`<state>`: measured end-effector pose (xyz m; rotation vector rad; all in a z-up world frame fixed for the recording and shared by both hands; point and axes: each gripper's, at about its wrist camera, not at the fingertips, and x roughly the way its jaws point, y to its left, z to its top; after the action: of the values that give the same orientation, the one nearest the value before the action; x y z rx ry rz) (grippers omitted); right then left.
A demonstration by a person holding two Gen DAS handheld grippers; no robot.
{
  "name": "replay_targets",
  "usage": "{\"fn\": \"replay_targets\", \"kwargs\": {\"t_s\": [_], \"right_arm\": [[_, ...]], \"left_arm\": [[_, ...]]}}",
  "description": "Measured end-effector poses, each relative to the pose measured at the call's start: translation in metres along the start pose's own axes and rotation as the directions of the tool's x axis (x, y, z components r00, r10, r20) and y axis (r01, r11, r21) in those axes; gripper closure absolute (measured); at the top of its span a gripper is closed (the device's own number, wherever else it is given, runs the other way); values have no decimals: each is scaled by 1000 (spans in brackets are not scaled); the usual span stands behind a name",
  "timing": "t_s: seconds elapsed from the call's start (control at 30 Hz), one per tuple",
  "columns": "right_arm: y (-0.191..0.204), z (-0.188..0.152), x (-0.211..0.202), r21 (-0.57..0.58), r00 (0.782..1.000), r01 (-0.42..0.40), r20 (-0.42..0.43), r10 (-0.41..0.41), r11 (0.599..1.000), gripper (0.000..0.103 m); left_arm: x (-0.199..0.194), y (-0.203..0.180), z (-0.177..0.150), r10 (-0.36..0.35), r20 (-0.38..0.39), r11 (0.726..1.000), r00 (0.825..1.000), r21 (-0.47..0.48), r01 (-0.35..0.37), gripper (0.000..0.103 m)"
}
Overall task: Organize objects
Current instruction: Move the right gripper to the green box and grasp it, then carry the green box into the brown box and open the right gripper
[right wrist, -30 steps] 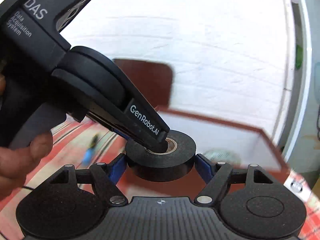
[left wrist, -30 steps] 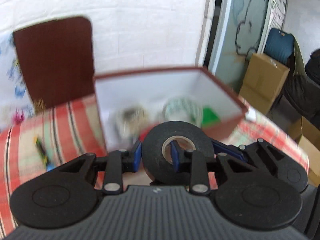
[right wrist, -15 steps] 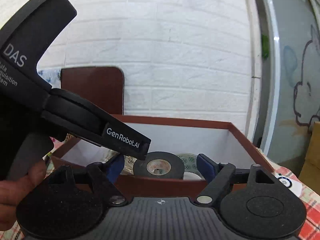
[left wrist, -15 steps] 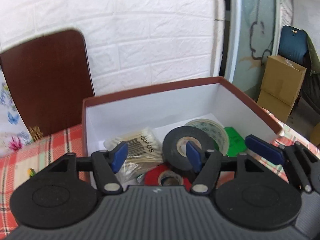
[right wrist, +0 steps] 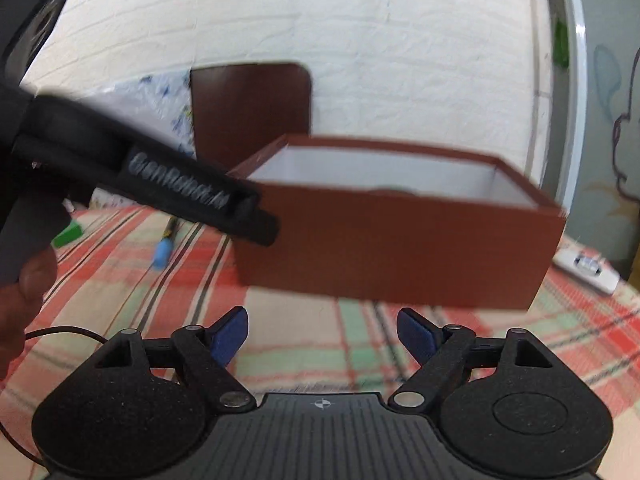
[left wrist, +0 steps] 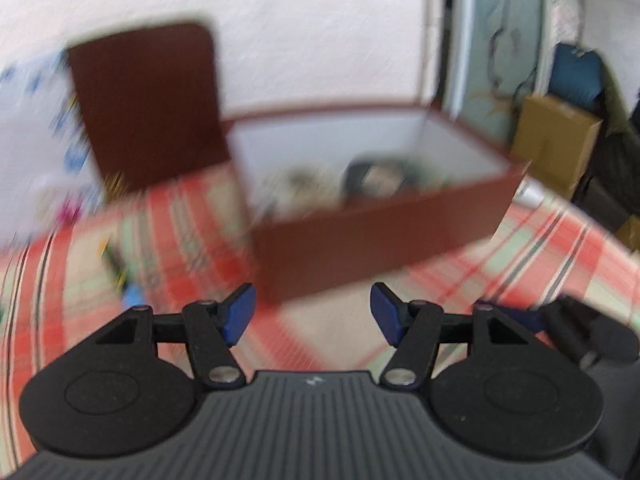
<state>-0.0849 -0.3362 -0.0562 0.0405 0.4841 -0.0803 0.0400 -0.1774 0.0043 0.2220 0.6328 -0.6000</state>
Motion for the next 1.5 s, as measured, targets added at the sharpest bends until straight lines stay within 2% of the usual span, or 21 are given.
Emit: {"fn": "replay_targets", "kwargs": {"t_s": [0.07,0.17,0.23,0.3,0.33,0.4,0.43,0.5,0.53,0.57,0.6,0.63,0.73,0.77,0.83,0.93,1.0,1.03,1.13,1.33,1.5], "right_arm": [[6,-3,5,0,998,-32,-52,32,999,21],[21,-6,12,-19,991,-95,-95,93,995,21],[38,-8,18,-57,984,-135,-125,128,989,21],[57,-10,28,-99,972,-184,-166,166,978,21],[71,-9,30,-128,968,-204,-177,180,971,20],[95,-3,39,-179,959,-246,-185,213,953,20],[108,2,47,-189,953,-268,-193,232,945,20],[137,16,67,-192,934,-333,-201,295,923,20],[155,24,77,-203,921,-374,-195,337,905,21],[174,32,86,-230,912,-405,-177,371,885,22],[194,41,97,-267,905,-424,-150,397,865,22],[213,49,109,-304,900,-435,-126,417,848,21],[268,69,155,-356,888,-454,-112,445,817,20],[283,75,171,-369,891,-448,-112,439,814,20],[311,84,202,-383,892,-450,-138,431,807,19],[333,97,232,-348,867,-499,-200,457,794,17],[339,100,237,-350,865,-501,-209,456,791,22],[339,99,236,-354,861,-509,-208,465,785,32],[335,92,225,-371,863,-505,-187,470,780,42],[300,75,194,-333,895,-445,-160,416,831,42],[235,49,145,-272,922,-386,-153,357,881,42]], "left_arm": [[3,16,-23,62,-66,998,996,-11,-62,38],[-1,50,-56,156,-120,986,980,-43,-162,38],[-9,80,-74,198,-141,971,970,-106,-214,37],[-23,116,-89,257,-126,946,958,-168,-276,36],[-29,136,-96,308,-121,925,944,-193,-326,36],[-41,181,-110,418,-130,860,899,-263,-438,36],[-48,205,-118,472,-137,815,871,-307,-490,33],[-65,251,-140,574,-161,707,803,-398,-585,25],[-74,271,-150,592,-164,661,789,-462,-592,23],[-86,286,-160,578,-133,634,805,-547,-546,25],[-98,295,-168,562,-75,622,824,-617,-481,25],[-103,299,-174,552,-42,615,833,-654,-440,25],[-96,293,-169,570,-37,633,821,-618,-467,25],[-94,292,-168,562,-28,644,827,-612,-459,25],[-96,296,-169,549,-18,644,836,-628,-437,25],[-97,298,-172,542,-4,642,841,-644,-417,24],[-97,297,-174,540,2,643,842,-647,-411,23],[-97,298,-174,540,3,641,842,-649,-409,23],[-96,297,-173,540,3,642,841,-648,-410,23],[-95,295,-171,545,-6,646,838,-635,-424,23],[-91,290,-167,551,-25,657,834,-604,-452,21]]}}
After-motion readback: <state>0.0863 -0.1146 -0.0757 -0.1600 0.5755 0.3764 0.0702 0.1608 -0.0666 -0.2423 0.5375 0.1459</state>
